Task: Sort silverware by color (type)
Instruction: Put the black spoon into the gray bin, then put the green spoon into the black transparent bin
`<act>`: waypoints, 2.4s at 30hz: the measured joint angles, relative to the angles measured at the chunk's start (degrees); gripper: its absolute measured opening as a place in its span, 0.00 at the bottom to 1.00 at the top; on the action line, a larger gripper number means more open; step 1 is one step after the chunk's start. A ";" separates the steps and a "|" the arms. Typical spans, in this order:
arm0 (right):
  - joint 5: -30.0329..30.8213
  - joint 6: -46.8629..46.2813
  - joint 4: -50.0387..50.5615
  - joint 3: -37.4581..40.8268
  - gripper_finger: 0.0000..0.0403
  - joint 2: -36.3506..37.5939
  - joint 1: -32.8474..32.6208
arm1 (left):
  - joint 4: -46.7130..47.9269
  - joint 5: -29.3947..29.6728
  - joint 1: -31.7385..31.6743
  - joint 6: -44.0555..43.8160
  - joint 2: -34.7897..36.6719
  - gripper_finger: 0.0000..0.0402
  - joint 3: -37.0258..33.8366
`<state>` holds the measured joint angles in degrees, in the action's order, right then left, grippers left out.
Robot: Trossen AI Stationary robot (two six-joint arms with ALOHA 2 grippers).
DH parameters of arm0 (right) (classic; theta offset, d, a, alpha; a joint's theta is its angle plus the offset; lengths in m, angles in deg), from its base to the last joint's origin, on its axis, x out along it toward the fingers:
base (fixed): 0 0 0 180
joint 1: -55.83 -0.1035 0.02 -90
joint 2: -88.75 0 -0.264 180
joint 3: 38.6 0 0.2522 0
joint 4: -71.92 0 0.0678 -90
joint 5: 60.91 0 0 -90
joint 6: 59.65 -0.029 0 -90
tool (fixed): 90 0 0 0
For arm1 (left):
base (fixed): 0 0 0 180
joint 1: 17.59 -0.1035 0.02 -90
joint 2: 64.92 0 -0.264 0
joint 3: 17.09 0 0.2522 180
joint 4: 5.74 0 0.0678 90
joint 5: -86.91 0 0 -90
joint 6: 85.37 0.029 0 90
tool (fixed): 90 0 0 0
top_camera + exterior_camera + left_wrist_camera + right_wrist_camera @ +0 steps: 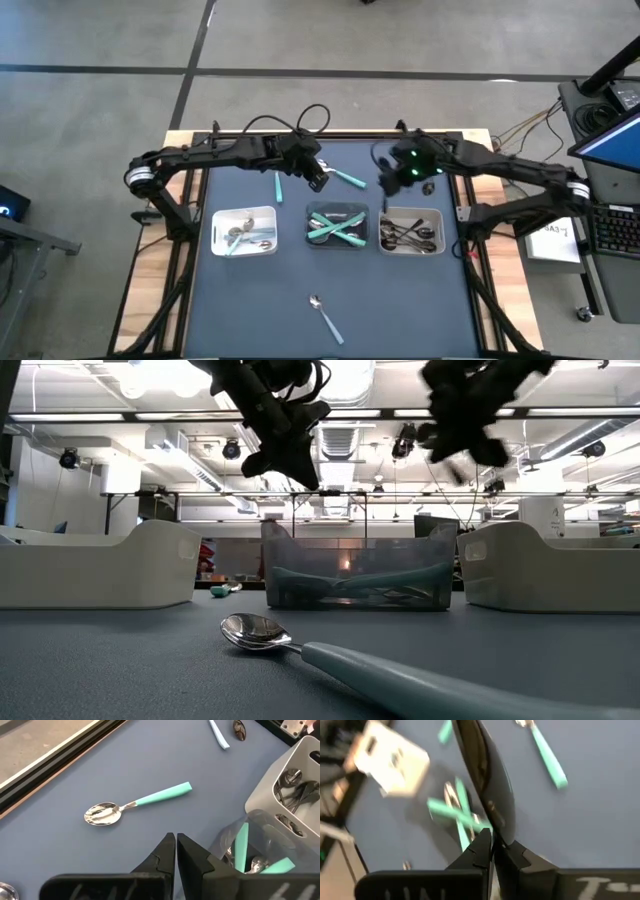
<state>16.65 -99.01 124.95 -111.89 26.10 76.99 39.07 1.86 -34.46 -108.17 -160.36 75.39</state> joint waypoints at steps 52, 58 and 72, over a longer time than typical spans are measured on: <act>11.08 9.88 26.01 2.93 0.31 -6.80 -16.65 | 7.77 6.90 -4.02 -20.16 -0.35 0.00 -20.35; 11.08 9.51 25.59 2.91 0.29 -6.80 -16.65 | 3.00 7.21 -4.02 -22.82 -0.35 0.00 -20.35; 11.06 9.53 24.26 2.80 0.31 -6.80 -16.65 | 0.61 7.14 -3.74 -21.14 -0.28 0.00 -16.22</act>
<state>27.71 -89.48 149.20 -109.09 19.30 60.34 39.68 9.00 -38.19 -129.31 -160.64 59.17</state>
